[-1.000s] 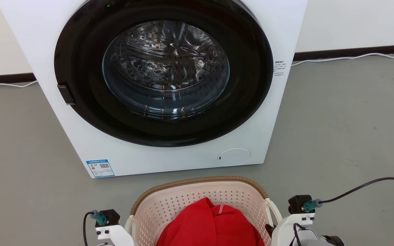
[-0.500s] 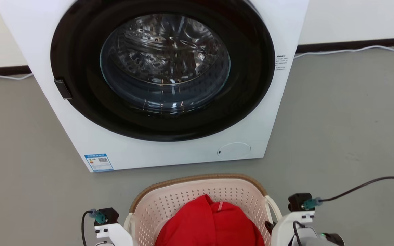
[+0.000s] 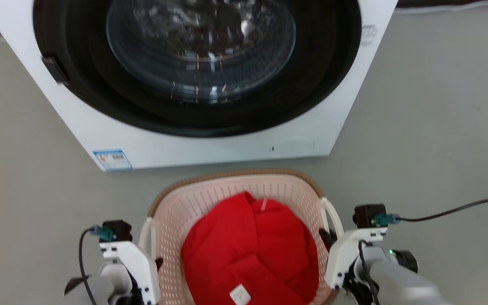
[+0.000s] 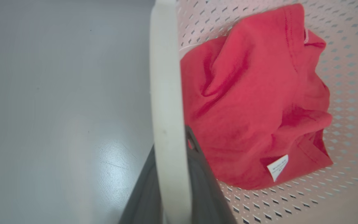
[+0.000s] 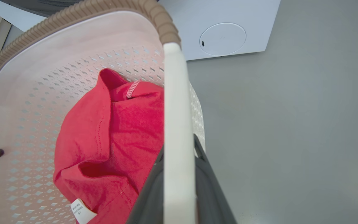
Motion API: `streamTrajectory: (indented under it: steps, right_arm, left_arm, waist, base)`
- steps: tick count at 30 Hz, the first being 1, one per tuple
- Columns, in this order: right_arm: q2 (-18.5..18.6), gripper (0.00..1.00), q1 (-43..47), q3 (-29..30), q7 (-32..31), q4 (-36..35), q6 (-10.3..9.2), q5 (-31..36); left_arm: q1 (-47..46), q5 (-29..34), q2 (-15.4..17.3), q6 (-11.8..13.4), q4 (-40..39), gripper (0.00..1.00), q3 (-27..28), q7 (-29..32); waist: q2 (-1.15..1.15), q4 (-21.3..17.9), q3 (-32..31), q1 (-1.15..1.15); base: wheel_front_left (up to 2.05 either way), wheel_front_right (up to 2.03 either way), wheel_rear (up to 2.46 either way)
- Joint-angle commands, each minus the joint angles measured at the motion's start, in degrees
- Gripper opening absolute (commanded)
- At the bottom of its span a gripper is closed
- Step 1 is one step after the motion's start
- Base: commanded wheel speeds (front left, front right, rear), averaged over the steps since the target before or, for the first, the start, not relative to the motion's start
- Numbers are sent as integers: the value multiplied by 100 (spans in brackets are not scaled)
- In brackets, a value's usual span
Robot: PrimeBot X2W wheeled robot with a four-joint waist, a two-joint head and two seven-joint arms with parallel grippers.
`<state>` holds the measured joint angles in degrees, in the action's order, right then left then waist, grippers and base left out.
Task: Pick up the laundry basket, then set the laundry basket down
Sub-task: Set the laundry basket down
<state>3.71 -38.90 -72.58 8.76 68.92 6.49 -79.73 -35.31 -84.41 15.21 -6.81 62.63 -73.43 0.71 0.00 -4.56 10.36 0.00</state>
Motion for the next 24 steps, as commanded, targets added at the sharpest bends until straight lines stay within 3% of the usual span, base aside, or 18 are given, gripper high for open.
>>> streamTrajectory:
  steps: [1,24]
  right_arm:
    - [-83,0,-126,-34,150,-134,100,-2]
    - [-83,0,-1362,100,620,-153,100,252]
  left_arm:
    - [-304,100,178,-68,-118,0,117,-93]
    - [-1400,428,1312,-68,-1318,0,87,-875]
  waist:
    - [0,15,282,0]
    - [0,165,2302,0]
  base:
    - [0,0,0]
    - [0,0,0]
